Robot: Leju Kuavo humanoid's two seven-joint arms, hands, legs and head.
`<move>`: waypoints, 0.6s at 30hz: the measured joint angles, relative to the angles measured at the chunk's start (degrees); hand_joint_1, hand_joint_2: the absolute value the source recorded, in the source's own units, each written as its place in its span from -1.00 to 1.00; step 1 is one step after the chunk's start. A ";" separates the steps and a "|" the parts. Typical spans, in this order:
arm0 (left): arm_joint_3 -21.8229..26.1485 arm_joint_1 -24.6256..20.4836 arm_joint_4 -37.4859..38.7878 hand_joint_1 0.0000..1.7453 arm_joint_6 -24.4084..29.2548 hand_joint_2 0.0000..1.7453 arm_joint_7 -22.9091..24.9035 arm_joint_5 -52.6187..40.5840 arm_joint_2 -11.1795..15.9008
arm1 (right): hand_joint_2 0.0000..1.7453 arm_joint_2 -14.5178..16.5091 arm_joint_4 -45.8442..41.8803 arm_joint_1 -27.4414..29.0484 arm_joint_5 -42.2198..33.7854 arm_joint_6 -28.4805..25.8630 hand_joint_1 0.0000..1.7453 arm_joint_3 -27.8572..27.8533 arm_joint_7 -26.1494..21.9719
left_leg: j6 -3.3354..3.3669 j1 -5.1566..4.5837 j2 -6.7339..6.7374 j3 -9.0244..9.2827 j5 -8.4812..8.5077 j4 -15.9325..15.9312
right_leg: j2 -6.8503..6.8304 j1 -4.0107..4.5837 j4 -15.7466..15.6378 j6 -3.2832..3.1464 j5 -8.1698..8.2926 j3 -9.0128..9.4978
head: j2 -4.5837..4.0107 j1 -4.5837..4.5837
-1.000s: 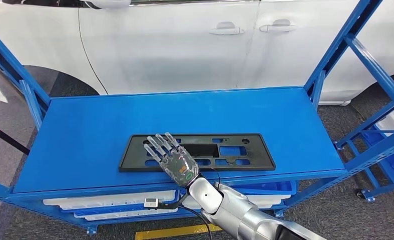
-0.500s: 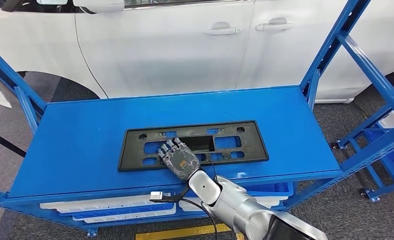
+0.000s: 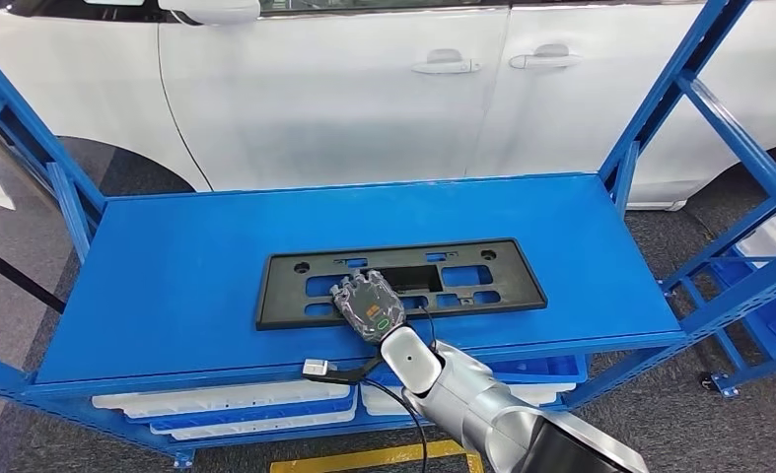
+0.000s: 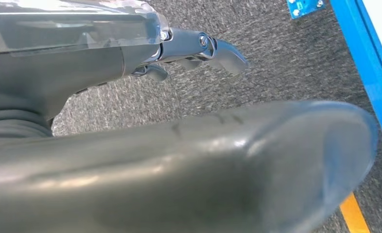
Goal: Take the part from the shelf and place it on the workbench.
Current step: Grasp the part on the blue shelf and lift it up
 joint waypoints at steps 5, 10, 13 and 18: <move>-0.04 -0.01 0.00 -1.00 -0.39 1.00 -2.07 0.00 0.00 | 1.00 0.07 0.09 -0.29 0.02 -0.04 1.00 -0.94 -0.57 | -0.63 -0.39 -0.20 -0.05 0.23 0.11 | -0.19 0.58 -14.90 -1.50 6.34 7.97 | 0.00 0.00; 0.02 -0.06 0.00 -1.00 0.28 1.00 -2.20 0.00 0.05 | 1.00 0.22 0.15 -0.44 0.03 -0.80 1.00 -2.00 -1.54 | -2.07 -0.30 -0.18 -0.83 -0.79 1.43 | -0.47 0.33 -17.21 -2.54 7.18 8.79 | 0.00 0.00; 0.11 0.03 0.00 -1.00 -0.37 1.00 -2.26 0.00 0.12 | 1.00 0.28 0.30 -0.31 -0.17 -1.70 1.00 -3.31 -2.52 | -2.64 -0.14 -0.17 -5.13 -5.79 11.06 | -0.70 0.19 -17.61 -2.99 7.43 8.93 | 0.00 0.00; 0.29 0.13 0.00 -1.00 -0.86 1.00 -2.57 0.00 0.20 | 1.00 0.32 0.42 -0.14 -0.36 -2.31 1.00 -5.51 -3.66 | -3.60 0.81 -0.10 -3.33 -1.79 7.39 | -0.56 -0.03 -16.85 -2.31 6.93 8.83 | 0.00 0.00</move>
